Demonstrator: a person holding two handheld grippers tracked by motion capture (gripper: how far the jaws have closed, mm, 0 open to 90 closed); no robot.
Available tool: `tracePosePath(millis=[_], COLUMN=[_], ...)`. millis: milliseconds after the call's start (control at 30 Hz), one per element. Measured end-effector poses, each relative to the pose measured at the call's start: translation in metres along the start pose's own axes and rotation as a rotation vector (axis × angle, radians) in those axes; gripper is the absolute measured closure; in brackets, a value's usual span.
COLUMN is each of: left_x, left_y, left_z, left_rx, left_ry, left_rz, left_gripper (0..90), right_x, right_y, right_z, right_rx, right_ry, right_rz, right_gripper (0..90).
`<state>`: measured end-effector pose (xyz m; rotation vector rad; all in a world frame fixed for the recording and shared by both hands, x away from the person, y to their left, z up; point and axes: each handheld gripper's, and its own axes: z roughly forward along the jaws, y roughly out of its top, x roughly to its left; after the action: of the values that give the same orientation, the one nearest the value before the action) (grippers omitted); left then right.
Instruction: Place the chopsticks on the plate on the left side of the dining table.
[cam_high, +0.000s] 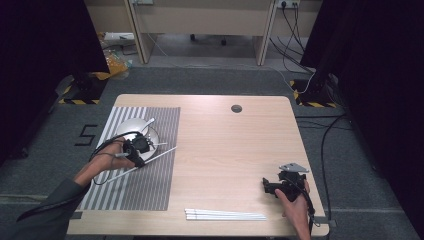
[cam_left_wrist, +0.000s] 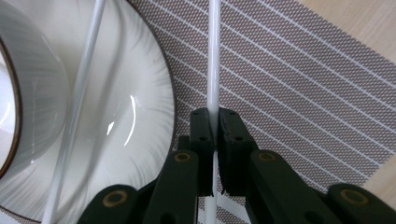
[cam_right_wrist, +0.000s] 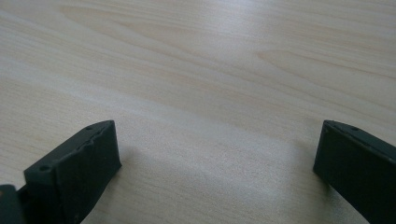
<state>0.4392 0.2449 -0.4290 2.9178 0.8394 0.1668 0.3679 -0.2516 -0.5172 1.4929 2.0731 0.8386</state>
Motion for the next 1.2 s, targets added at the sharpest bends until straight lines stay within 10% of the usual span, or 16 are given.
tracePosePath(millis=[1200], left_x=[0.035], left_y=[-0.005], left_z=[0.016], left_rx=[0.077], left_ry=[0.040], left_rz=[-0.006], left_gripper=[84.4], right_x=[0.000], right_y=[0.000], right_z=[0.000], right_rx=[0.000], right_ry=[0.000], right_rz=[0.000], right_gripper=[0.3])
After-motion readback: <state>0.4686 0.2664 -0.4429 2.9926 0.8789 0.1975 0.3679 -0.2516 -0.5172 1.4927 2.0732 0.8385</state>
